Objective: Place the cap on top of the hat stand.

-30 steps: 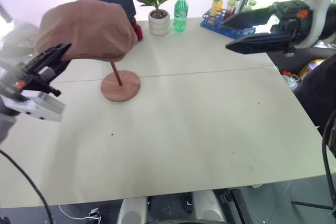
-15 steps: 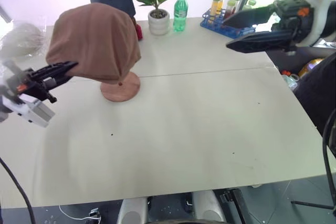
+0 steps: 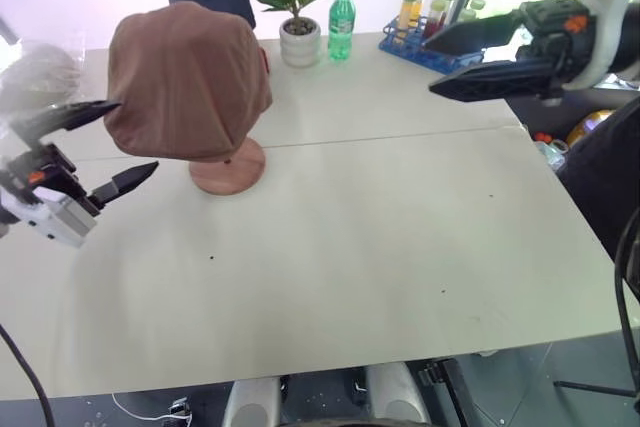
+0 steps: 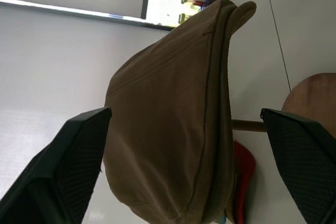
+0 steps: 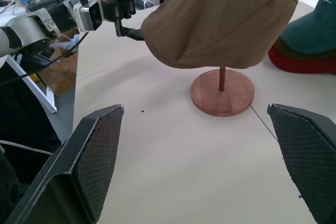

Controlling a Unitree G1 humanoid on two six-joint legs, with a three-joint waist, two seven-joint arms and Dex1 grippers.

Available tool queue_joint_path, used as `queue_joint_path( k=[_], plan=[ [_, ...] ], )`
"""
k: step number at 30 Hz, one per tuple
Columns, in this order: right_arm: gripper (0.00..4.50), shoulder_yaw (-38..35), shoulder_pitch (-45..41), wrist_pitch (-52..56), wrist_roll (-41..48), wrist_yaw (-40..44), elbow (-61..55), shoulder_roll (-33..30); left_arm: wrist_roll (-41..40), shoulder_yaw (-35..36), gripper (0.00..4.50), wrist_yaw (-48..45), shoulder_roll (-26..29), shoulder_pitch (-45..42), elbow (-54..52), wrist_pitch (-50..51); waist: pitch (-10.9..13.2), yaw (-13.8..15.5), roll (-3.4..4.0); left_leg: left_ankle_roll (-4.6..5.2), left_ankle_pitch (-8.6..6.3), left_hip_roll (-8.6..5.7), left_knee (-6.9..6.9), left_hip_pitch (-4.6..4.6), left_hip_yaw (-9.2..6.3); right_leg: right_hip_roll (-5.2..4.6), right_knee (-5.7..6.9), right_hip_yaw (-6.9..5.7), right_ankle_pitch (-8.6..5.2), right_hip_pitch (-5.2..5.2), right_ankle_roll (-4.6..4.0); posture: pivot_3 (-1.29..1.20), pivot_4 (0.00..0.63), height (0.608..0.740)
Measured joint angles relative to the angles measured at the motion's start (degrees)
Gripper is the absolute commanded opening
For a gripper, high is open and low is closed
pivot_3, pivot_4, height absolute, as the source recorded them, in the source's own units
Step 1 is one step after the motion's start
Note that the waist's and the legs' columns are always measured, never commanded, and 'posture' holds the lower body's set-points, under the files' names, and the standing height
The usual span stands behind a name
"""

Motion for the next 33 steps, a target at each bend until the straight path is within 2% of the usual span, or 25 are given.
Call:
queue_joint_path(
  k=[6, 10, 12, 15, 16, 19, 22, 25, 28, 33],
  plan=[
    [4.50, 0.01, 0.48, -2.14, -0.26, 0.57, 1.19, 1.06, -4.26, 15.21, 4.46, -0.79, -0.95, 22.51, -21.57, 12.88, 0.00, -0.25, 0.00, -0.06, -0.04, 0.26, -0.02, -0.01, 0.07, 0.04, -0.03, 0.01, 0.01, -0.06, -0.06, 0.00, 0.150, 0.740],
    [4.50, 0.62, 0.98, -5.36, -2.01, 2.16, 4.41, 2.23, -10.64, 30.00, 4.46, -6.61, -6.35, 39.61, -41.83, 26.72, 0.00, -0.24, 0.00, -0.10, -0.06, 0.30, -0.01, 0.01, 0.14, 0.05, -0.14, 0.02, -0.08, -0.04, -0.32, 0.00, 0.150, 0.740],
    [4.50, 1.24, 0.98, -6.80, -2.99, 3.12, 6.17, 2.44, -13.40, 35.57, 4.46, -9.40, -7.52, 43.81, -47.10, 33.15, -0.01, 0.13, 0.04, -0.10, -0.06, 0.29, 0.02, 0.03, 0.12, 0.09, -0.14, 0.00, -0.09, -0.02, -0.35, 0.00, 0.150, 0.740],
    [4.50, 1.96, 0.71, -9.01, -4.63, 5.05, 9.12, 3.00, -21.12, 44.79, 4.46, -12.37, -7.47, 48.39, -53.00, 50.98, -0.01, 0.23, 0.06, -0.10, -0.06, 0.28, 0.07, 0.02, 0.14, 0.19, -0.16, -0.01, -0.07, -0.01, -0.39, 0.00, 0.150, 0.740],
    [4.50, 2.26, 0.44, -9.68, -5.20, 5.75, 10.31, 3.19, -25.56, 48.89, 4.46, -13.71, -6.07, 51.04, -54.68, 61.40, -0.02, 0.10, 0.01, -0.10, -0.06, 0.31, 0.07, 0.01, 0.13, 0.24, -0.17, -0.01, -0.07, 0.00, -0.39, 0.00, 0.150, 0.740],
    [4.50, 2.76, -0.35, -10.69, -6.37, 6.98, 12.16, 3.43, -35.39, 56.19, 4.46, -17.09, -2.81, 54.26, -55.34, 82.53, 0.01, -0.11, 0.09, -0.10, -0.06, 0.34, 0.05, 0.02, 0.13, 0.34, -0.17, 0.00, -0.08, -0.02, -0.39, 0.00, 0.150, 0.740],
    [4.50, 2.88, -1.07, -11.08, -7.05, 8.05, 13.51, 3.99, -45.35, 61.64, 4.46, -22.53, 2.24, 50.06, -49.38, 97.55, 0.04, -0.02, 0.13, -0.12, -0.07, 0.40, 0.06, 0.02, 0.08, 0.49, -0.14, -0.01, -0.08, -0.05, -0.42, 0.00, 0.150, 0.740],
    [4.50, 3.01, -2.57, -11.05, -7.13, 9.12, 13.62, 4.27, -48.79, 63.15, 4.46, -27.95, 9.35, 45.15, -35.63, 108.92, 0.05, -0.15, 0.19, -0.12, -0.06, 0.45, -0.02, 0.06, 0.11, 0.56, -0.13, -0.01, -0.06, -0.09, -0.45, 0.00, 0.150, 0.740],
    [4.50, 3.01, -2.65, -10.85, -7.92, 9.50, 13.61, 3.60, -46.74, 60.40, 4.46, -37.13, 15.02, 41.00, -21.04, 112.24, 0.04, -0.23, 0.17, -0.25, -0.14, 0.49, 0.00, 0.04, 0.15, 0.61, -0.14, -0.02, -0.05, -0.12, -0.45, 0.00, 0.150, 0.740],
    [4.50, 2.88, -2.67, -10.81, -9.02, 9.51, 14.00, 1.82, -40.53, 49.64, 4.46, -52.62, 28.46, 30.39, 3.69, 109.63, -0.01, -0.08, 0.08, -0.38, -0.20, 0.50, 0.01, 0.01, 0.19, 0.59, -0.21, -0.01, -0.05, -0.15, -0.45, 0.00, 0.150, 0.740]
  ],
)
